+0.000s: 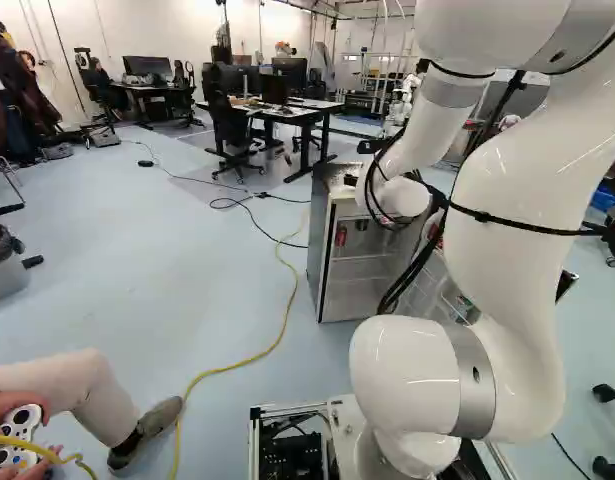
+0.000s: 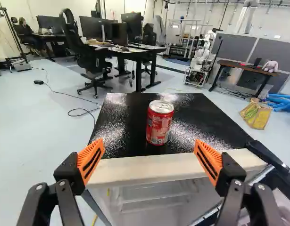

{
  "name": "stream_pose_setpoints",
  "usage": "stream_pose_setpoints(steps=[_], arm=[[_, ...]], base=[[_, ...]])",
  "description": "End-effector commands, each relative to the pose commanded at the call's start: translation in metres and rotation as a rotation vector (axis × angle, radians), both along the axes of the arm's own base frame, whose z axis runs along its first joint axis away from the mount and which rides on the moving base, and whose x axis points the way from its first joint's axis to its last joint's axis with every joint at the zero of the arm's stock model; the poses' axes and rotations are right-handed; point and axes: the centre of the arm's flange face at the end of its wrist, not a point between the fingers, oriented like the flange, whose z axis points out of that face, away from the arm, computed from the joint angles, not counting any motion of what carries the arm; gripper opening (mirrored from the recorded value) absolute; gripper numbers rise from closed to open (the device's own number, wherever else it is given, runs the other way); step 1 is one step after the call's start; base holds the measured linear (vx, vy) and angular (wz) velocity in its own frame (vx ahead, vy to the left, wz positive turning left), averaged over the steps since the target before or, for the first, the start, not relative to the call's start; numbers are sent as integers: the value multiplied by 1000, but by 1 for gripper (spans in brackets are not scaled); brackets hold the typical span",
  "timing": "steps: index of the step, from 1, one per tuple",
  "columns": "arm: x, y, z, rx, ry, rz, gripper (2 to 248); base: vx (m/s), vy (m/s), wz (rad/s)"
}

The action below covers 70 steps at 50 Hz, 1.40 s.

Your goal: Grab a drink from the fridge

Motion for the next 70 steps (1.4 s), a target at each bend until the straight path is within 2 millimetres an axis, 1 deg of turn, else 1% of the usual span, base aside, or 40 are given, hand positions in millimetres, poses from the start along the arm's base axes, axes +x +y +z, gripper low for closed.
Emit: stream_pose_setpoints(steps=[11, 23, 40, 70], arm=[[-22, -1, 1, 2, 6, -17, 247], [-41, -11, 2, 3, 10, -51, 247], [-60, -33, 12, 5, 23, -122, 247], [-85, -76, 24, 64, 160, -295, 247]], base=[[0, 0, 0], [0, 0, 0], [0, 0, 0], [0, 0, 0]])
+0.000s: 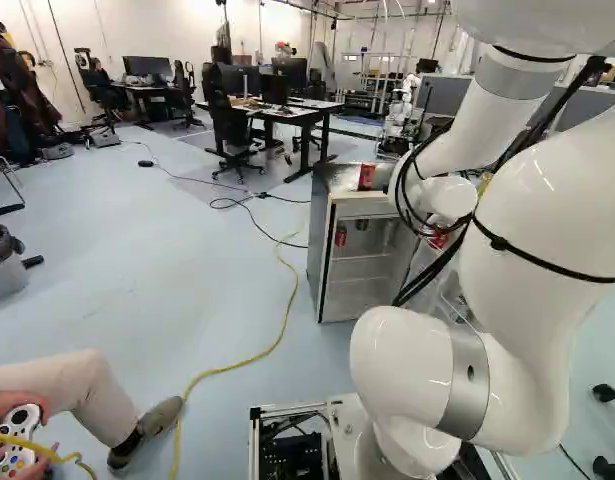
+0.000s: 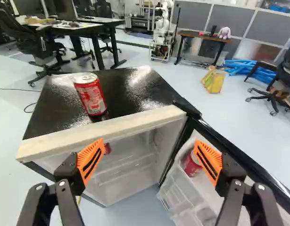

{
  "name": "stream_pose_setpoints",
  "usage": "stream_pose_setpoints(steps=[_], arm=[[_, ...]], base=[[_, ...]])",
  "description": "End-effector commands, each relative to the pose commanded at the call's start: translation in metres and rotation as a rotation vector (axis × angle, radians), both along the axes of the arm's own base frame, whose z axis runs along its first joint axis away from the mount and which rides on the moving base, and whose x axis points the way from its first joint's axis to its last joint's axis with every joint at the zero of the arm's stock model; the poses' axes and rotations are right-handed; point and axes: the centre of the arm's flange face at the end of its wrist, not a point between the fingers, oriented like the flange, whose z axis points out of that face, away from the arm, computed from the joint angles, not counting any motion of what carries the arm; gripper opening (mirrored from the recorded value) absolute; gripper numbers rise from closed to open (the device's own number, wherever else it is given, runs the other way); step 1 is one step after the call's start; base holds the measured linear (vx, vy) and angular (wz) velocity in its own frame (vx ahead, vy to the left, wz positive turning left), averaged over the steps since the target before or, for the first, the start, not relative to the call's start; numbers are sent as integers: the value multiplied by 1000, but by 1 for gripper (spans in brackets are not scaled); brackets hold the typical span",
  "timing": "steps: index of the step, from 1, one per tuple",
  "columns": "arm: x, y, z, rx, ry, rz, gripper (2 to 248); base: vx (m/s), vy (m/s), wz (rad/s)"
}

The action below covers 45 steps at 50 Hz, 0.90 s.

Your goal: Grab a drink from the fridge

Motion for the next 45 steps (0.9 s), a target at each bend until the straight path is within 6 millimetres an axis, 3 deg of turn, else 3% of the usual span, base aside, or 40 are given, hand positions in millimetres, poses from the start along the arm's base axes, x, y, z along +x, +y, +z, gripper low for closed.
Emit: stream_pose_setpoints(steps=[45], arm=[[-26, -59, 17, 198, 262, -225, 247]], base=[[0, 0, 0]])
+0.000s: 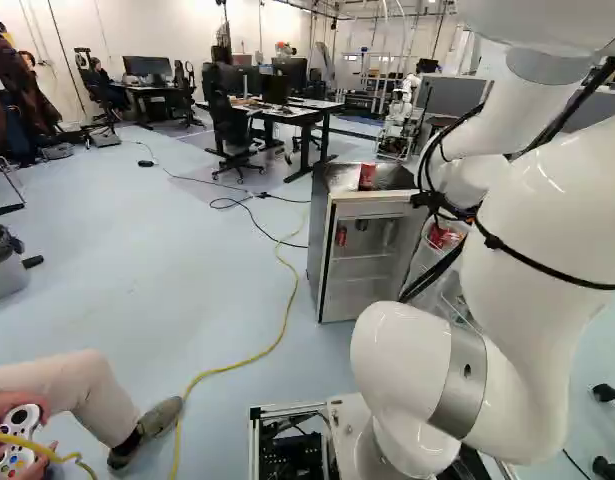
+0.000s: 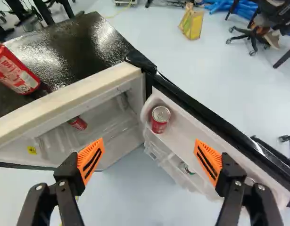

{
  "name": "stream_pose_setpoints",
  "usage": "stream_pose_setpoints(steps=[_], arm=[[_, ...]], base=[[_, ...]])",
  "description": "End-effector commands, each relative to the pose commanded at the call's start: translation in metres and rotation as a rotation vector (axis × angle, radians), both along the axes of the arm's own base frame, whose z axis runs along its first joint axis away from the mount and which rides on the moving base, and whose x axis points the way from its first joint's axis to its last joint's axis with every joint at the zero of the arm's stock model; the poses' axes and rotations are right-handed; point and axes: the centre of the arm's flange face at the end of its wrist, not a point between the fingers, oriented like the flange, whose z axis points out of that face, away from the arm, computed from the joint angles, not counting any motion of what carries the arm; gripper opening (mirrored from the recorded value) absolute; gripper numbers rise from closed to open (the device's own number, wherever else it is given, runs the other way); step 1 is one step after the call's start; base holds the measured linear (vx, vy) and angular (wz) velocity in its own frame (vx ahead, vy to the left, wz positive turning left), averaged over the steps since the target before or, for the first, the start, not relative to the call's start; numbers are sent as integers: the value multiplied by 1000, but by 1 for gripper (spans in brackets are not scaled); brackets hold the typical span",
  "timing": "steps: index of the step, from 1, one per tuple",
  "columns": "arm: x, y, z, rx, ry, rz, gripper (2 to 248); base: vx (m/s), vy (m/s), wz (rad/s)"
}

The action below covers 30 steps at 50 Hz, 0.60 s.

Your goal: Grab a drink from the fridge

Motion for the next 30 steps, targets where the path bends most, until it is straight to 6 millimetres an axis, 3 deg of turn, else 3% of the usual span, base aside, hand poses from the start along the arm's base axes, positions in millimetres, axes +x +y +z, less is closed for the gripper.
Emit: stream_pose_setpoints(steps=[30], arm=[[-2, -33, 18, 166, 153, -102, 247]], base=[[0, 0, 0]])
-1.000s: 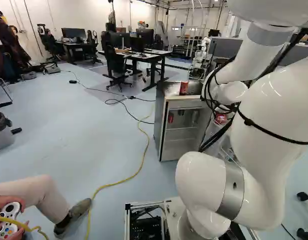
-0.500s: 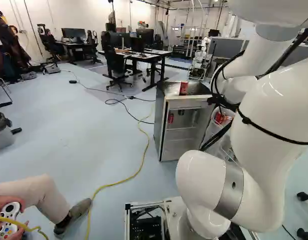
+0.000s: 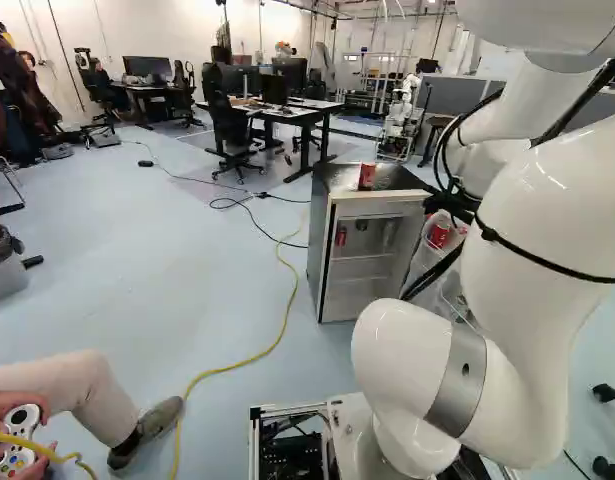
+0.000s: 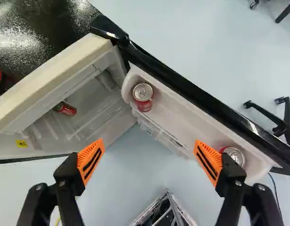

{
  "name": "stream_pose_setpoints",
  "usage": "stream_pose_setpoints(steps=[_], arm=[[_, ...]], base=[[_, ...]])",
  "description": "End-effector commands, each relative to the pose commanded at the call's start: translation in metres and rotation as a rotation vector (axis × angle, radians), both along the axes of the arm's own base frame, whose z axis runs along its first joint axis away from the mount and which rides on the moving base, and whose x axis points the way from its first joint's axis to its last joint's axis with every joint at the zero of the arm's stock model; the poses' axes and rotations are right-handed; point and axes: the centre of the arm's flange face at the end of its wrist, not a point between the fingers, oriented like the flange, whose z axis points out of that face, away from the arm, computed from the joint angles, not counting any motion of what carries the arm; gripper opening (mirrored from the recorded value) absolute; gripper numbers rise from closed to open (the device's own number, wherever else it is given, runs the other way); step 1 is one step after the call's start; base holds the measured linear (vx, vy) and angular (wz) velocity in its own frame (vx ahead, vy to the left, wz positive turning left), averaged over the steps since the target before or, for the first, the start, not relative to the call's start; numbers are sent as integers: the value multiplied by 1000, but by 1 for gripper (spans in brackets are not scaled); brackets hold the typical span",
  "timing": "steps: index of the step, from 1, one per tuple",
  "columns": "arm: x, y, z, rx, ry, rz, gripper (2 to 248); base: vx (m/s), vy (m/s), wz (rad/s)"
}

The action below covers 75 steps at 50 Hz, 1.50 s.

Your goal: Grab a drink from the fridge

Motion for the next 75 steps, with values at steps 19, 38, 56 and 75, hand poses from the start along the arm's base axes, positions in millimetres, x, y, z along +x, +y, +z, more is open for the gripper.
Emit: stream_pose_setpoints(steps=[19, 38, 56, 75], arm=[[8, -17, 16, 113, 84, -39, 247], [16, -30, 30, 231, 167, -63, 247], [25, -51, 29, 292, 209, -86, 247], [27, -58, 29, 292, 207, -94, 247]], base=[[0, 0, 0], [0, 0, 0], [0, 0, 0], [0, 0, 0]])
